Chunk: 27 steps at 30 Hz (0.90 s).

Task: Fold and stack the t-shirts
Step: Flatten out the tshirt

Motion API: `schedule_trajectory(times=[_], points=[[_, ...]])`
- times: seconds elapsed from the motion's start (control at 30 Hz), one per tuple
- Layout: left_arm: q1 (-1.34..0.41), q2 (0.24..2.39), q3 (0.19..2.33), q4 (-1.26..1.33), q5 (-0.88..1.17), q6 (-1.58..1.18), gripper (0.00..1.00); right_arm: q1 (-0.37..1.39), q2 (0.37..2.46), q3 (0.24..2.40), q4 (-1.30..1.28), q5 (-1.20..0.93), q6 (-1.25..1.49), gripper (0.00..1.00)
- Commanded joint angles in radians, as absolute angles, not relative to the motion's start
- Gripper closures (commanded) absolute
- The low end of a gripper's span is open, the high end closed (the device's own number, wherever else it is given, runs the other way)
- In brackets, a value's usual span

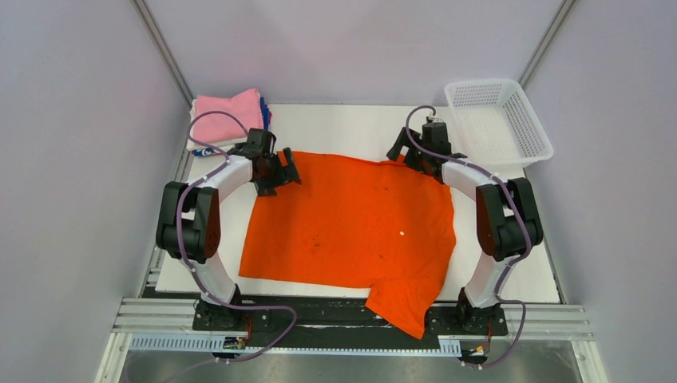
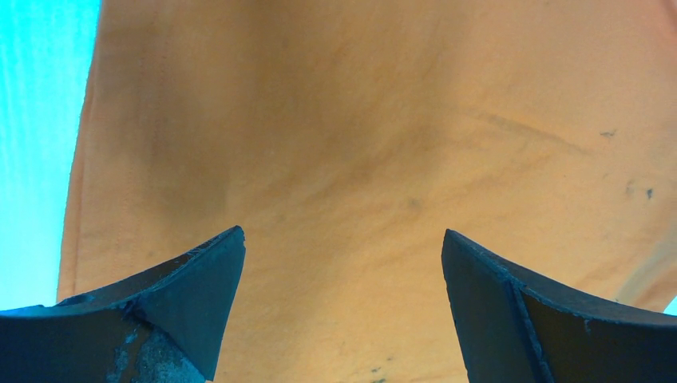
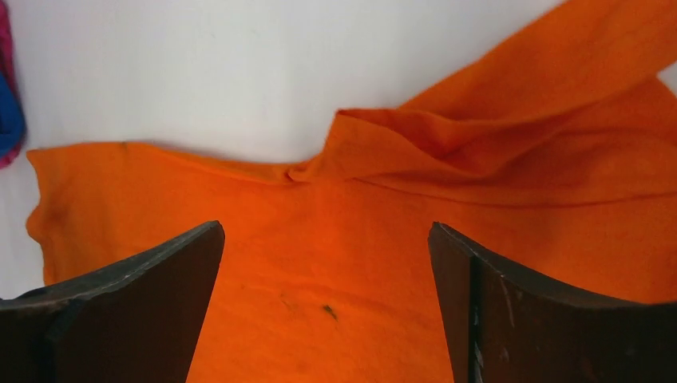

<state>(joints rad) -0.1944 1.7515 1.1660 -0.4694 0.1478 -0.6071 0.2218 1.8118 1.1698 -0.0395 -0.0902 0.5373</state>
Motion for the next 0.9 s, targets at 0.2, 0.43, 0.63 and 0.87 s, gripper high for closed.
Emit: schedule_trajectory(times=[0.2,0.43,0.63,0.87], points=[[-0.190,1.796,1.172,-0.473,0.152,-0.565,0.00,0.224,1.971,1.282,-0.046,-0.065,0.546,0.00],[-0.190,1.819,1.143,-0.480,0.129,-0.569,0.00,0.225,2.167,1.485,0.006,-0.062,0.584,0.00],[-0.190,1.818,1.126,-0.486,0.117,-0.570,0.00,0.230,2.359,1.785,0.027,-0.055,0.584,0.00],[-0.190,1.781,1.120,-0.459,0.127,-0.591,0.00,0.230,2.509,2.061,0.061,-0.054,0.479,0.00]])
